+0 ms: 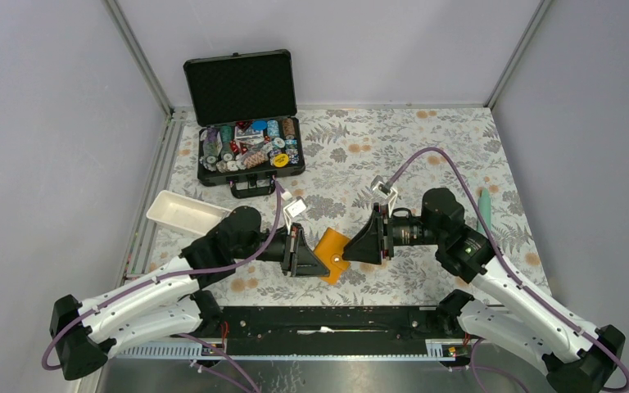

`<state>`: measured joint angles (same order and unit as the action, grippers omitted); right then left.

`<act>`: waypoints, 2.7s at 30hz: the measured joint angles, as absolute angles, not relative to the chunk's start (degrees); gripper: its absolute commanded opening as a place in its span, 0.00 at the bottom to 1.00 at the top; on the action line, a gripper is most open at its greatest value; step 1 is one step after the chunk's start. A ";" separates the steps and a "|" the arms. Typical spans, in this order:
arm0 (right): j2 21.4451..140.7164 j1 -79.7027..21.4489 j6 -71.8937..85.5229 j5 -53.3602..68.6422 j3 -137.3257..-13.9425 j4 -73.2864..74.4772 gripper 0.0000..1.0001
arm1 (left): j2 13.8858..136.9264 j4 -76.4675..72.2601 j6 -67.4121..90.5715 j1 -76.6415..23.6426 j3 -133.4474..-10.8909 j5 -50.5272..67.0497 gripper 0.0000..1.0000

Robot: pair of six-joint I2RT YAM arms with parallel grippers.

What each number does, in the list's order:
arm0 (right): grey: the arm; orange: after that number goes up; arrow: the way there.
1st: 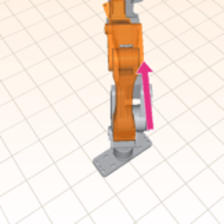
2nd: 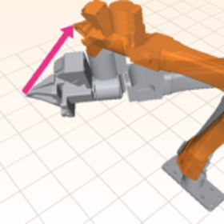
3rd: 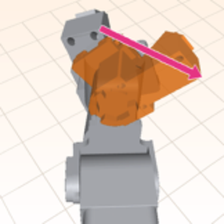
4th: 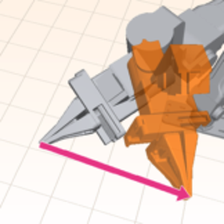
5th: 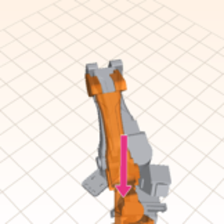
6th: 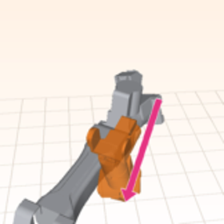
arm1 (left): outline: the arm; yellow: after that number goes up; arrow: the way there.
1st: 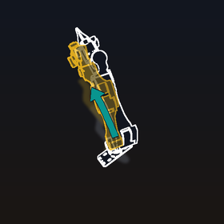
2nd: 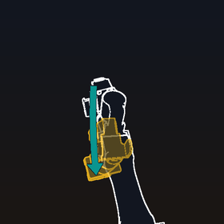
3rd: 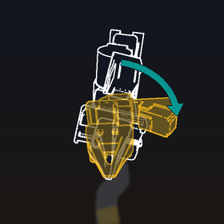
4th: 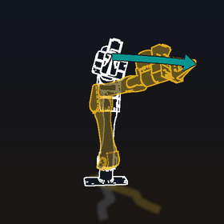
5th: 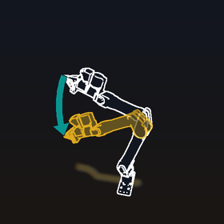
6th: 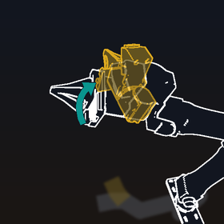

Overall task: Put the credit cards into the card holder
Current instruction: Open the card holder.

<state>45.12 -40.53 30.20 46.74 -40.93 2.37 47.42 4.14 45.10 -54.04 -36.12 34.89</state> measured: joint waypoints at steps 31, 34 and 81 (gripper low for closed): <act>47.55 -43.05 28.80 54.24 -38.65 2.63 0.36 | 48.07 4.16 45.06 -54.00 -36.36 38.85 0.00; 47.53 -43.35 28.99 54.06 -38.35 2.00 0.31 | 48.10 4.16 45.06 -54.00 -36.62 38.89 0.00; 50.35 -66.41 11.25 2.31 -42.41 10.83 0.26 | 53.52 -4.14 59.72 -45.06 -29.10 40.07 0.00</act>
<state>50.35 -66.41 11.25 2.31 -42.41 10.83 53.52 -4.14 59.72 -45.06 -29.10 40.07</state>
